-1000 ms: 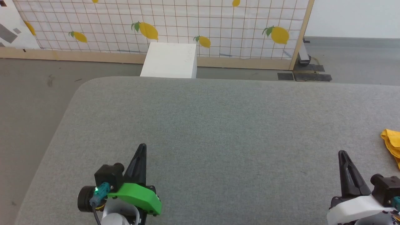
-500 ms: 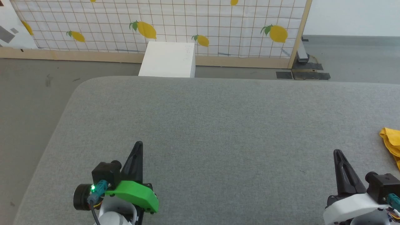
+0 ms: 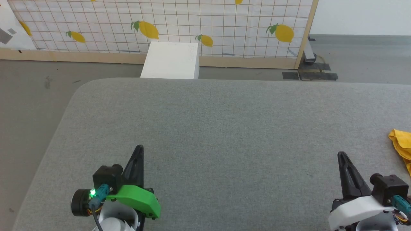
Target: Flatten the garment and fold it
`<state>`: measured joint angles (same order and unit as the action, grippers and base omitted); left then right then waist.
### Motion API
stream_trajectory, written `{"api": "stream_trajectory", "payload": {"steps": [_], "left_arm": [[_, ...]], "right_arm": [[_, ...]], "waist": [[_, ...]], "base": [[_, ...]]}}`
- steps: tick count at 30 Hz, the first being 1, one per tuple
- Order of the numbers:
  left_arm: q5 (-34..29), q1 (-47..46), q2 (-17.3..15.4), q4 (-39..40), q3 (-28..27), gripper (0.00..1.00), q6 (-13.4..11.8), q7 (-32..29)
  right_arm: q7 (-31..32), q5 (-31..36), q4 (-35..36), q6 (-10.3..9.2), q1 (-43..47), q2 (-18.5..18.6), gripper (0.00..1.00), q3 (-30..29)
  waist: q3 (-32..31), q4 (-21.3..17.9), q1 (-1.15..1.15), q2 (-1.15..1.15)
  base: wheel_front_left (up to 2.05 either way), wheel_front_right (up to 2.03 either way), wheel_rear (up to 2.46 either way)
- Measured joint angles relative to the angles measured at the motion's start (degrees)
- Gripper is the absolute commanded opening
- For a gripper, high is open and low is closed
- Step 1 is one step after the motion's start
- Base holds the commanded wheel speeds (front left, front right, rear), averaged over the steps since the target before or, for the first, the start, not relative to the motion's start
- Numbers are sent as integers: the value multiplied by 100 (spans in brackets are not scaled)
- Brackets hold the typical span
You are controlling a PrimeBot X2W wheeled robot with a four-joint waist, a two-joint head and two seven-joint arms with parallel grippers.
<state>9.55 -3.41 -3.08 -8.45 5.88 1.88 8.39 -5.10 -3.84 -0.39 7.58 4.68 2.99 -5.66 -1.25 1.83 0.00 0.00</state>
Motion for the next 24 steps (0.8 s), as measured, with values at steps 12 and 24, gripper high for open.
{"api": "stream_trajectory", "payload": {"steps": [12,24], "left_arm": [[-143,49,0,149,-109,0,-19,-133],[-301,81,0,282,-188,0,-44,-279]], "right_arm": [[90,41,1,0,-76,0,0,91],[164,98,3,0,-121,-1,0,185]], "waist": [[22,-31,0,0],[42,-62,0,0]], "base": [[0,0,0],[0,0,0]]}}
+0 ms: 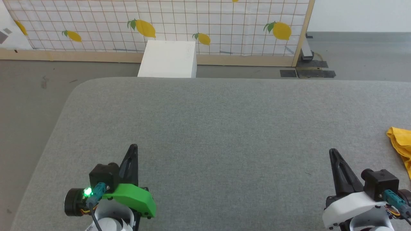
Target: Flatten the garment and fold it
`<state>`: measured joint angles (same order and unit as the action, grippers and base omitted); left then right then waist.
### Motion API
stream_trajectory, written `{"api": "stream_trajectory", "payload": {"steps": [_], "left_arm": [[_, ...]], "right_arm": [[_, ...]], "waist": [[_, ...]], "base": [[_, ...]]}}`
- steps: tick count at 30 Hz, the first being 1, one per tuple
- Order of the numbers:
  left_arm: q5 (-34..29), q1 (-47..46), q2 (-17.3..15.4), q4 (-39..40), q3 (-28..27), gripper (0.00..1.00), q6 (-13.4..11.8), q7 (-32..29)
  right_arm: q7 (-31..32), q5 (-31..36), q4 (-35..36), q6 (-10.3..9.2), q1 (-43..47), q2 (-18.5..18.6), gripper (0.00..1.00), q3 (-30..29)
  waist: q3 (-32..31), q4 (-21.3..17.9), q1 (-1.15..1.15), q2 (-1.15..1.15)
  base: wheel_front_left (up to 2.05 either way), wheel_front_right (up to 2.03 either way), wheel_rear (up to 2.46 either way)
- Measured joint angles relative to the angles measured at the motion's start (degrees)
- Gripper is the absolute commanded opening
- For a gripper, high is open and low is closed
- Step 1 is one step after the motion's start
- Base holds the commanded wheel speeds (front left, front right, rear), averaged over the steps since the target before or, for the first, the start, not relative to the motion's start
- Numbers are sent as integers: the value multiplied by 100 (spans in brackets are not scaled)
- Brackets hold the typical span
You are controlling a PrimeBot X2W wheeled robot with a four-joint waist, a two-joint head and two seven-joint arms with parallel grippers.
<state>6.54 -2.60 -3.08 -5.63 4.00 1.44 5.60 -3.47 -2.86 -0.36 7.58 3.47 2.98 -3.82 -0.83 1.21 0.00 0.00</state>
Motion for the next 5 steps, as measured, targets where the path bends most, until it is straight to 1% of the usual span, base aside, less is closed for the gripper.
{"api": "stream_trajectory", "payload": {"steps": [5], "left_arm": [[-74,33,0,55,-44,0,-9,-56]], "right_arm": [[45,40,1,0,-22,0,0,38]], "waist": [[9,-13,0,0]], "base": [[0,0,0]]}}
